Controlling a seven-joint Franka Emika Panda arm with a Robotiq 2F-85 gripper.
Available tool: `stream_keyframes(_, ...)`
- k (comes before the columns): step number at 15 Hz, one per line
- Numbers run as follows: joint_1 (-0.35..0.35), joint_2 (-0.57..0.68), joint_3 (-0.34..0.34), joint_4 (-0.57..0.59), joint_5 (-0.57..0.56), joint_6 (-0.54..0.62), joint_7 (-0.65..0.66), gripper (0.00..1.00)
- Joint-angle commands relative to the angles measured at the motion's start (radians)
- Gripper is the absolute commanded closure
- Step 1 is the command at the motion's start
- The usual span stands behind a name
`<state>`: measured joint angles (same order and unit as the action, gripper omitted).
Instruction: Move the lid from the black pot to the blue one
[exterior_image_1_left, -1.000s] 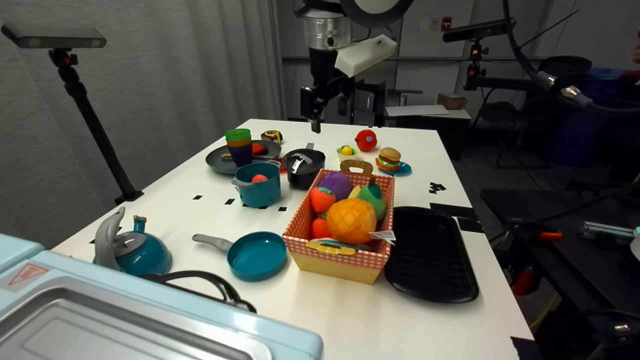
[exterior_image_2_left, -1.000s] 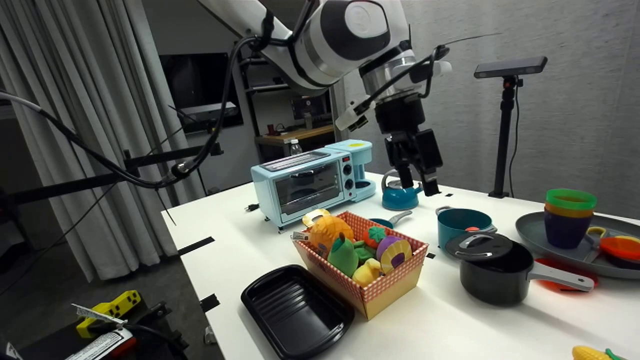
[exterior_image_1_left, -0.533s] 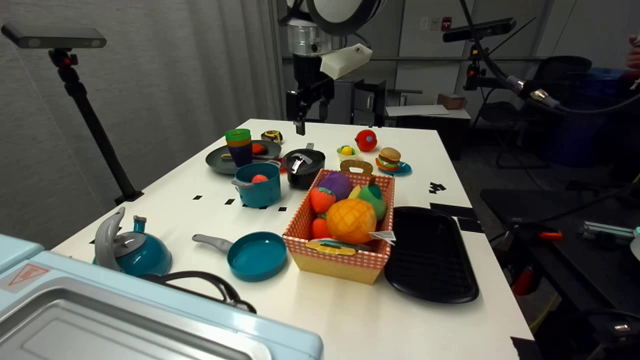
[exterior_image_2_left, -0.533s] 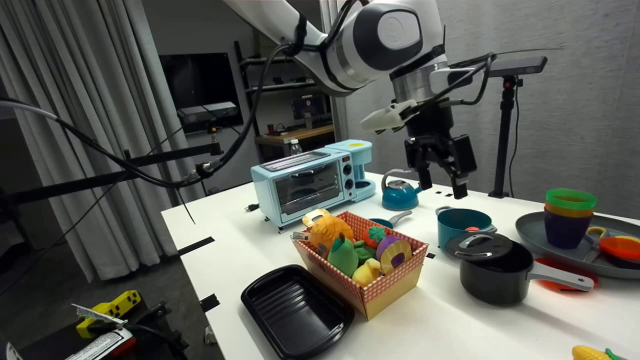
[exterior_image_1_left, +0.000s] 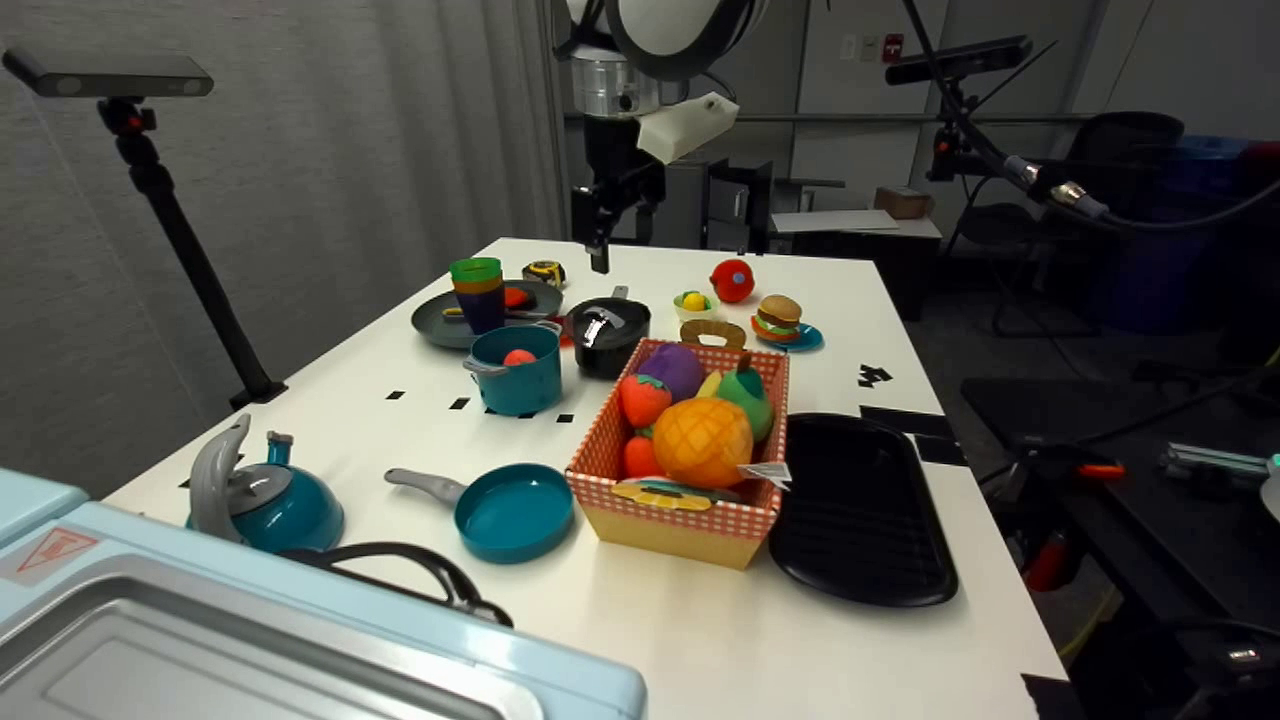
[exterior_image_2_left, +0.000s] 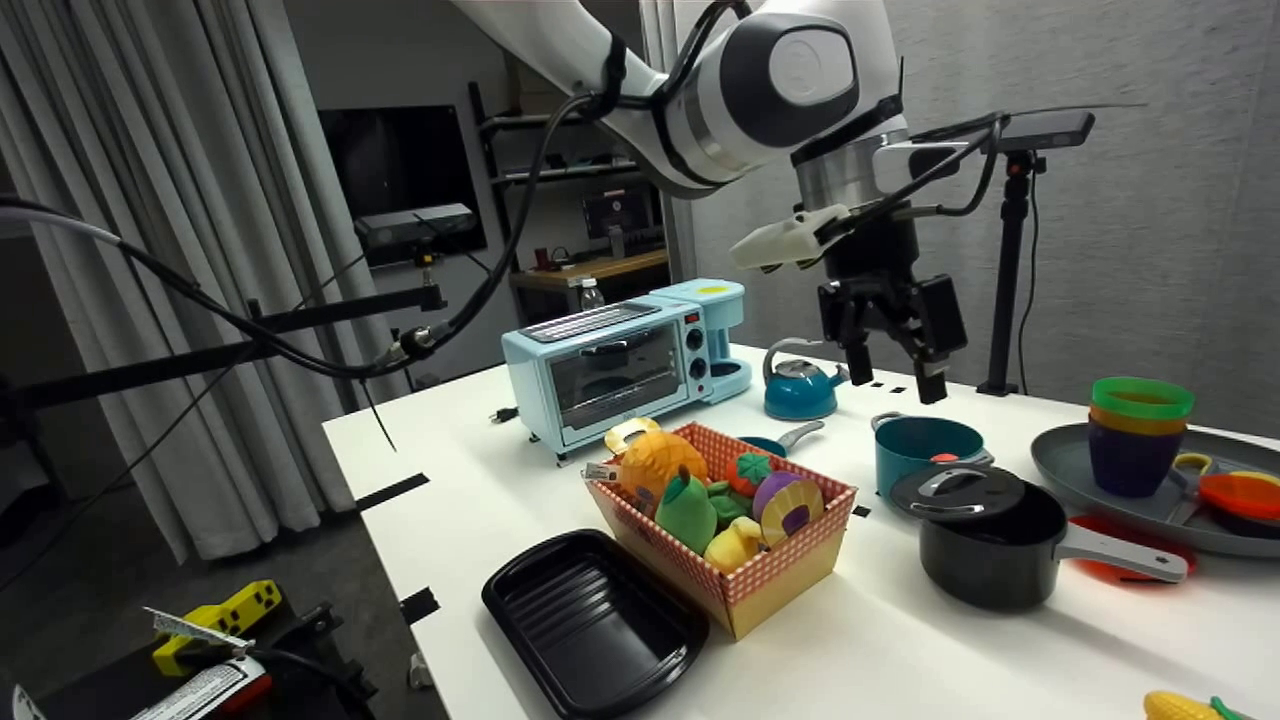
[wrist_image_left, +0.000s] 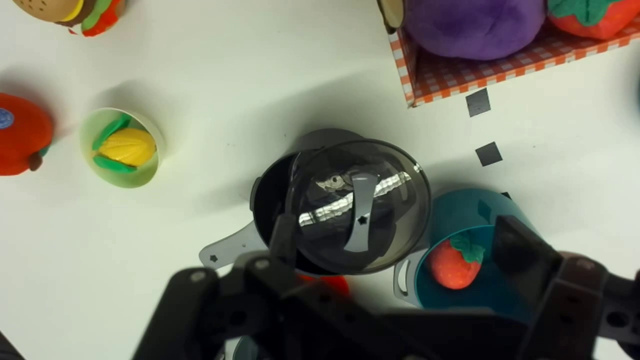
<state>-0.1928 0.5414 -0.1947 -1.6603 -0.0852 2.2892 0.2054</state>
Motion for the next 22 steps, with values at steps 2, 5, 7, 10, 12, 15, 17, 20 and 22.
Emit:
stream_keyframes(2, 0.007, 0.013, -0.01, 0.012, 0.001, 0.004, 0.004, 0.0)
stream_keyframes(5, 0.008, 0.051, -0.024, 0.044, -0.012, 0.01, 0.025, 0.0)
stream_keyframes(7, 0.006, 0.079, -0.031, 0.062, -0.015, 0.013, 0.03, 0.0)
stream_keyframes(10, 0.016, 0.133, -0.043, 0.091, -0.024, 0.008, 0.05, 0.0)
stream_keyframes(12, 0.016, 0.171, -0.044, 0.112, -0.027, 0.015, 0.049, 0.0)
stream_keyframes(15, 0.006, 0.237, -0.038, 0.177, -0.02, -0.002, 0.027, 0.0)
stream_keyframes(17, 0.0, 0.278, -0.037, 0.228, -0.019, -0.014, 0.014, 0.0)
stream_keyframes(20, -0.005, 0.329, -0.041, 0.298, -0.019, -0.022, 0.01, 0.0)
stream_keyframes(22, -0.008, 0.355, -0.043, 0.334, -0.018, -0.023, 0.008, 0.0)
